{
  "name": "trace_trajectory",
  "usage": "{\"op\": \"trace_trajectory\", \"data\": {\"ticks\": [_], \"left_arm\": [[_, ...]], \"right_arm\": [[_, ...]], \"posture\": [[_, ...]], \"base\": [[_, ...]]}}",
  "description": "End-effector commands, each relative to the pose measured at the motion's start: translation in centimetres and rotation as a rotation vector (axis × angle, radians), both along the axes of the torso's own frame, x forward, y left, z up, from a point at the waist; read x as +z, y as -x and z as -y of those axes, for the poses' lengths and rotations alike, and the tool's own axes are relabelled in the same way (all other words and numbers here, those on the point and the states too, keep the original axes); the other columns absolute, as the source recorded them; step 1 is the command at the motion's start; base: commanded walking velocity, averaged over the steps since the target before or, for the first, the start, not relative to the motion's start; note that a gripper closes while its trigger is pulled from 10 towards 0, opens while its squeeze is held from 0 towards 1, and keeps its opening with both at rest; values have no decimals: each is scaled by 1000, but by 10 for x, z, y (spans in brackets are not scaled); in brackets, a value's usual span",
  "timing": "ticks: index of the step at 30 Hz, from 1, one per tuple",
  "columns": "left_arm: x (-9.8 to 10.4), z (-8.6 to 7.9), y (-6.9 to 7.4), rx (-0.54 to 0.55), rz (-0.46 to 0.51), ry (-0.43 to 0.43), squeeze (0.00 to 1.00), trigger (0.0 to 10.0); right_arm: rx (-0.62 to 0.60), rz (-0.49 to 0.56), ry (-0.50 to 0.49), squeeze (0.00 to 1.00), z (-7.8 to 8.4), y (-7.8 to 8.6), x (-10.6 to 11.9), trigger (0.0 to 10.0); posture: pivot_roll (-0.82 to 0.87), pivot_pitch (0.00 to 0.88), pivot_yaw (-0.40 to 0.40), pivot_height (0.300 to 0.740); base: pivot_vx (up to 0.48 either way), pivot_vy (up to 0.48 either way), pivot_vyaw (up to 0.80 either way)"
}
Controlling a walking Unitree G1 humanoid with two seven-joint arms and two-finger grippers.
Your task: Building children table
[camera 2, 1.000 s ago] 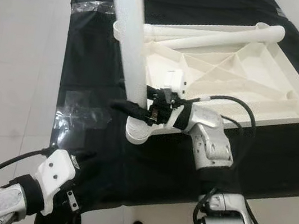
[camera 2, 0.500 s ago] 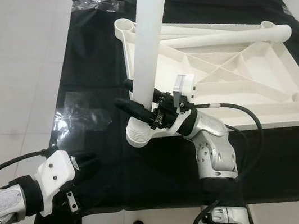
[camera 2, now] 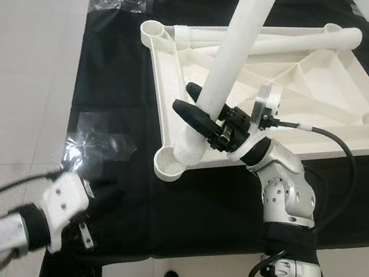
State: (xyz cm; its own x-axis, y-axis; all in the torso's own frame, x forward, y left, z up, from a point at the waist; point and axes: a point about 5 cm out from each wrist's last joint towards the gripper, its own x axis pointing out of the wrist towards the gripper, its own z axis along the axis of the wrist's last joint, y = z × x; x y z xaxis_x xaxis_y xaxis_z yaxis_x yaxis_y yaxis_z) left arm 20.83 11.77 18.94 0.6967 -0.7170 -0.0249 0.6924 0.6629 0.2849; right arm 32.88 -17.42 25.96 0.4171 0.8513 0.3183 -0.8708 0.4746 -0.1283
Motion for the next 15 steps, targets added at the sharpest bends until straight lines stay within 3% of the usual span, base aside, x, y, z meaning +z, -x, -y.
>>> {"op": "trace_trajectory", "data": {"ticks": [1, 2, 3, 4, 5, 8, 13, 15], "left_arm": [[4, -5, -3, 22, -6, 22, 0, 10000], [4, -5, -3, 22, -6, 22, 0, 10000], [23, -12, -15, 60, 43, 92, 0, 10000], [23, -12, -15, 60, 43, 92, 0, 10000], [64, -22, -36, 89, 137, 247, 1000, 10000], [108, -26, -50, 51, 256, 359, 1000, 10000], [134, -25, -56, -12, 315, 432, 1000, 10000], [152, -22, -59, -78, 353, 513, 1000, 10000]], "right_arm": [[-88, 17, 59, 0, 2, -5, -2, 10000], [-88, 17, 59, 0, 2, -5, -2, 10000], [-209, 32, 102, 0, 1, -15, 1, 10000], [-209, 32, 102, 0, 1, -15, 1, 10000], [-407, 65, 139, 0, -1, -30, 11, 10000], [-527, 135, 215, 0, -8, -38, 19, 10000], [-536, 165, 244, 0, -18, -39, 22, 10000], [-478, 195, 239, 0, -35, -35, 25, 10000]], "posture": [[83, 267, -41, 740], [83, 267, -41, 740], [82, 260, -39, 740], [82, 260, -39, 740], [80, 248, -41, 740], [73, 225, -41, 740], [70, 207, -40, 740], [63, 187, -37, 740]], "base": [[0, 0, 0], [0, 0, 0], [0, 0, 0], [0, 0, 0], [0, 0, 0], [0, 0, 0], [0, 0, 0], [0, 0, 0]]}}
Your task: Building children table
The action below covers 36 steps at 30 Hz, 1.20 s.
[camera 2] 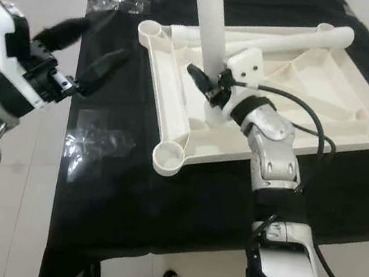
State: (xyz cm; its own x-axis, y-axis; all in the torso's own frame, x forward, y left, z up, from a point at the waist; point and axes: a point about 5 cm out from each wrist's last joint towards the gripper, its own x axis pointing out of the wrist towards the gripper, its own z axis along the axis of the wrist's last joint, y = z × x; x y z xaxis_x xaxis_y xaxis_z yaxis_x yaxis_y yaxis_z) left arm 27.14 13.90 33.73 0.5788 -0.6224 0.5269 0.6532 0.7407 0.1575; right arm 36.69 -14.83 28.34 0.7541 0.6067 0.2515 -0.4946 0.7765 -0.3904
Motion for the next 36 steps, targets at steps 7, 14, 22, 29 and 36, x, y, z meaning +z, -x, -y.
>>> {"op": "trace_trajectory", "data": {"ticks": [7, 14, 22, 29, 36], "left_arm": [[25, 6, -3, -123, 78, 112, 1000, 10000], [29, 24, -20, -237, 21, 165, 1000, 10000], [30, 23, -24, -253, 26, 179, 0, 0], [26, 23, -24, -261, 31, 150, 0, 0], [8, 31, -18, -276, 13, 84, 0, 0]], "right_arm": [[154, 86, 36, 0, -45, 17, 9, 10000], [322, 174, 126, 0, -95, 38, 6, 10000], [303, 153, 137, 0, -106, 37, -2, 10000], [178, 77, 154, 0, -103, 24, -19, 10000], [57, -17, 145, 1000, -94, 14, -35, 10000]], "posture": [[49, 149, -34, 740], [21, 85, -24, 740], [21, 75, -29, 740], [26, 69, -42, 740], [24, 67, -37, 740]], "base": [[0, 0, 0], [0, 0, 0], [0, 0, 0], [0, 0, 0], [0, 0, 0]]}}
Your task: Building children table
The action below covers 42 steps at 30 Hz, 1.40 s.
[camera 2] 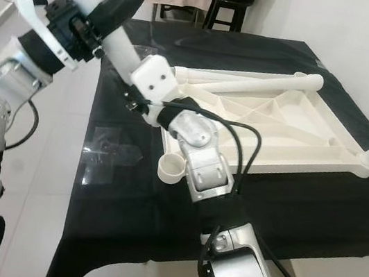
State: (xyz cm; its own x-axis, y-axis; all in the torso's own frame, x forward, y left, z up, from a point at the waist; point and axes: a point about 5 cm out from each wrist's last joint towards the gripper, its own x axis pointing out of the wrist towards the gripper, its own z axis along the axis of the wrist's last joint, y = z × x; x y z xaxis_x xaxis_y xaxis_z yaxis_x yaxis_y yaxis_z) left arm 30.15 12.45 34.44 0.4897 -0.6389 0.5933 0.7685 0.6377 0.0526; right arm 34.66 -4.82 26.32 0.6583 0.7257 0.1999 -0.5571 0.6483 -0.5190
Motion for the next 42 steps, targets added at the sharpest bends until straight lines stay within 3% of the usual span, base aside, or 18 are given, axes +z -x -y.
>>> {"op": "trace_trajectory", "data": {"ticks": [1, 10, 11, 12, 13, 14, 15, 17, 18, 30, 31, 34, 35, 36, 38, 39, 41, 42], "left_arm": [[1, 17, 12, -111, 48, -37, 0, 0], [-5, 21, 12, -122, 43, -64, 0, 0], [-5, 21, 12, -124, 41, -57, 0, 0], [-5, 21, 12, -124, 41, -57, 0, 0], [-5, 24, 13, -134, 38, -51, 0, 0], [-5, 24, 13, -134, 38, -51, 0, 0], [-6, 27, 14, -148, 34, -49, 0, 0], [-6, 27, 14, -148, 34, -49, 0, 0], [-9, 32, 16, -166, 27, -49, 0, 0], [-12, 43, 20, -199, 29, -43, 0, 0], [-13, 40, 16, -173, 0, -23, 1000, 10000], [-13, 37, 13, -153, -22, -9, 1000, 10000], [-14, 29, 9, -117, -44, 5, 1000, 10000], [-16, 16, 5, -63, -74, 26, 1000, 10000], [-31, -27, 2, 75, -149, 30, 1000, 10000], [-31, -27, 2, 75, -149, 30, 1000, 10000], [-47, -53, 6, 163, -211, -4, 1000, 10000], [-52, -59, 8, 181, -229, -18, 1000, 10000]], "right_arm": [[-72, -68, 9, 1000, 6, -6, -15, 10000], [-114, -116, -9, 1000, 3, -5, -24, 10000], [-120, -139, -37, 106, 1, -5, -25, 10000], [-120, -139, -37, 106, 1, -5, -25, 10000], [-133, -153, -60, 0, -1, -6, -26, 10000], [-133, -153, -60, 0, -1, -6, -26, 10000], [-138, -166, -89, 0, -3, -7, -25, 1725], [-138, -166, -89, 0, -3, -7, -25, 1725], [-135, -171, -118, 0, -4, -8, -22, 0], [-162, -174, -138, 0, -1, -12, -19, 0], [-176, -177, -165, 0, 3, -14, -17, 0], [-187, -180, -186, 0, 6, -15, -15, 0], [-202, -183, -220, 0, 13, -18, -12, 0], [-219, -177, -271, 0, 23, -21, -8, 0], [-241, -163, -398, 0, 56, -27, 4, 0], [-241, -163, -398, 0, 56, -27, 4, 0], [-234, -151, -477, 0, 81, -28, 11, 0], [-228, -148, -493, 0, 87, -28, 13, 0]], "posture": [[24, 67, -37, 740], [23, 65, -26, 740], [23, 66, -24, 740], [23, 66, -24, 740], [26, 66, -25, 740], [26, 66, -25, 740], [28, 63, -25, 740], [28, 63, -25, 740], [28, 63, -25, 740], [31, 77, -27, 740], [33, 86, -27, 740], [33, 88, -26, 740], [35, 95, -24, 740], [41, 110, -25, 740], [50, 132, -23, 740], [50, 132, -23, 740], [57, 157, -20, 740], [57, 157, -20, 740]], "base": [[0, 0, 0], [0, 0, 0], [0, 0, 0], [0, 0, 0], [0, 0, 0], [0, 0, 0], [0, 0, 0], [0, 0, 0], [0, 0, 0], [0, 0, 0], [0, 0, 0], [0, 0, 0], [0, 0, 0], [0, 0, 0], [0, 0, 0], [0, 0, 0], [0, 0, 0], [0, 0, 0]]}}
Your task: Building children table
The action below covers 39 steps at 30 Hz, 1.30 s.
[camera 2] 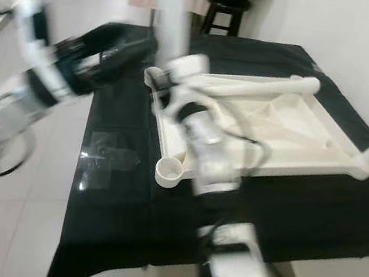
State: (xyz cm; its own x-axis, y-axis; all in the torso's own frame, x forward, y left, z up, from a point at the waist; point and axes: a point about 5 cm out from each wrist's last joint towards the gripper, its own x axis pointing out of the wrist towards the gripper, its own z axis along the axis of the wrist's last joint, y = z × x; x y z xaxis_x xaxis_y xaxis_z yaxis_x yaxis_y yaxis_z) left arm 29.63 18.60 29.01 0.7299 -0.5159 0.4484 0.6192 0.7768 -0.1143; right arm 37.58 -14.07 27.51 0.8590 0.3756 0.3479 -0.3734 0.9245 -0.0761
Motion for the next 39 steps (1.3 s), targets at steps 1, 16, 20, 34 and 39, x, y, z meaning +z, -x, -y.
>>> {"op": "trace_trajectory", "data": {"ticks": [1, 16, 20, 34, 39], "left_arm": [[-6, -3, 8, -4, -26, -33, 1000, 10000], [-108, 67, 98, -325, -305, -459, 0, 10000], [-113, 67, 110, -337, -304, -542, 0, 10000], [-129, 74, 140, -352, -255, -700, 0, 10000], [-127, 73, 143, -328, -258, -668, 0, 10000]], "right_arm": [[87, 27, -63, 0, 2, 4, 4, 0], [895, -115, 193, 0, -23, 64, -61, 3216], [959, -118, 237, 0, -26, 69, -65, 10000], [971, -74, 278, 0, -22, 63, -55, 10000], [970, -41, 293, 0, -15, 59, -43, 10000]], "posture": [[70, 188, -21, 740], [103, 293, -11, 740], [123, 319, -4, 740], [138, 362, 20, 740], [142, 371, 28, 740]], "base": [[0, 0, 0], [0, 0, 0], [0, 0, 0], [0, 0, 0], [0, 0, 0]]}}
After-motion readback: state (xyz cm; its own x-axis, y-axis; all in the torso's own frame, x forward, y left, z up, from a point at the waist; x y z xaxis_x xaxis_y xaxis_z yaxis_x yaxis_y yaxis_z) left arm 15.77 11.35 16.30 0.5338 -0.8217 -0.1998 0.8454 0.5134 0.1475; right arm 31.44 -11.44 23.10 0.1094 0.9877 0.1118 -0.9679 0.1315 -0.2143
